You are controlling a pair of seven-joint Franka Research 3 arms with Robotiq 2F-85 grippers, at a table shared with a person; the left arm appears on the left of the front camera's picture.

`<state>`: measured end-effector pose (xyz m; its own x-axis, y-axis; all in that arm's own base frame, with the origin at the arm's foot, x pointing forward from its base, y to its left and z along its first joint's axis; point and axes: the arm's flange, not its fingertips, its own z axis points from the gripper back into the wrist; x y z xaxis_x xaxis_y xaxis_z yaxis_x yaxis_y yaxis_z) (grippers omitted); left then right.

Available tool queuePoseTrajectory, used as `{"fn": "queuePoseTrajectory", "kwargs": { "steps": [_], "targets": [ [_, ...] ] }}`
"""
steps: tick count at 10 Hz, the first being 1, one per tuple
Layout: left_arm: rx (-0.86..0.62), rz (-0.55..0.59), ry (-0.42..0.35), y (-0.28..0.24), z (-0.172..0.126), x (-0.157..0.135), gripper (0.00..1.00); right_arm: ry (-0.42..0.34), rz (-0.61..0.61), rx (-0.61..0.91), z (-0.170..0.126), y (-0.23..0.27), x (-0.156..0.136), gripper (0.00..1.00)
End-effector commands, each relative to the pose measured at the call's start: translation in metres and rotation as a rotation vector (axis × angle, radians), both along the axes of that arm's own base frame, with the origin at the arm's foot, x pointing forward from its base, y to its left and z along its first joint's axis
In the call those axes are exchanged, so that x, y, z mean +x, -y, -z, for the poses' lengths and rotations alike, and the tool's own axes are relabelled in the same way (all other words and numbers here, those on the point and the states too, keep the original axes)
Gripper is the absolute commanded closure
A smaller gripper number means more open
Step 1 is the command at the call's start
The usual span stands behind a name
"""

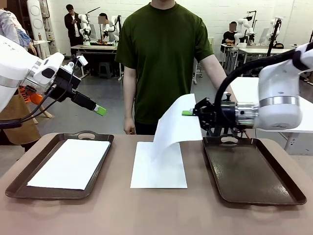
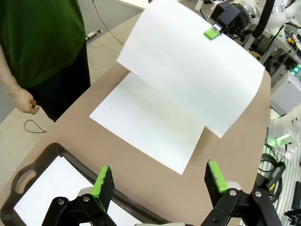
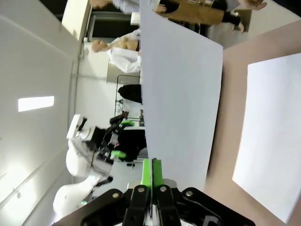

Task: Sort the A4 documents.
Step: Place the A4 Paper in the designated Handle tray.

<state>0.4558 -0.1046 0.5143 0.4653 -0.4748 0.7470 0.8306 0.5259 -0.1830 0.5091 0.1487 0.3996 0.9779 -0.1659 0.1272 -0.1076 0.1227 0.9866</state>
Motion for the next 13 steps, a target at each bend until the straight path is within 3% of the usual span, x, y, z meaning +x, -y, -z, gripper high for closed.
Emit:
{"fn": "queuePoseTrajectory", "kwargs": {
  "steps": [1, 6, 13],
  "targets": [
    [-0.001, 0.002, 0.002, 0.000, 0.000, 0.000, 0.00, 0.041, -0.055, 0.018, 0.006, 0.027, -0.015, 0.99],
    [-0.001, 0.002, 0.002, 0.000, 0.000, 0.000, 0.00, 0.127, -0.221, -0.064, 0.044, 0.043, -0.028, 0.99],
    [-0.001, 0.002, 0.002, 0.000, 0.000, 0.000, 0.00, 0.084, -0.088, -0.317, 0.090, 0.142, -0.023, 0.99]
  ]
}}
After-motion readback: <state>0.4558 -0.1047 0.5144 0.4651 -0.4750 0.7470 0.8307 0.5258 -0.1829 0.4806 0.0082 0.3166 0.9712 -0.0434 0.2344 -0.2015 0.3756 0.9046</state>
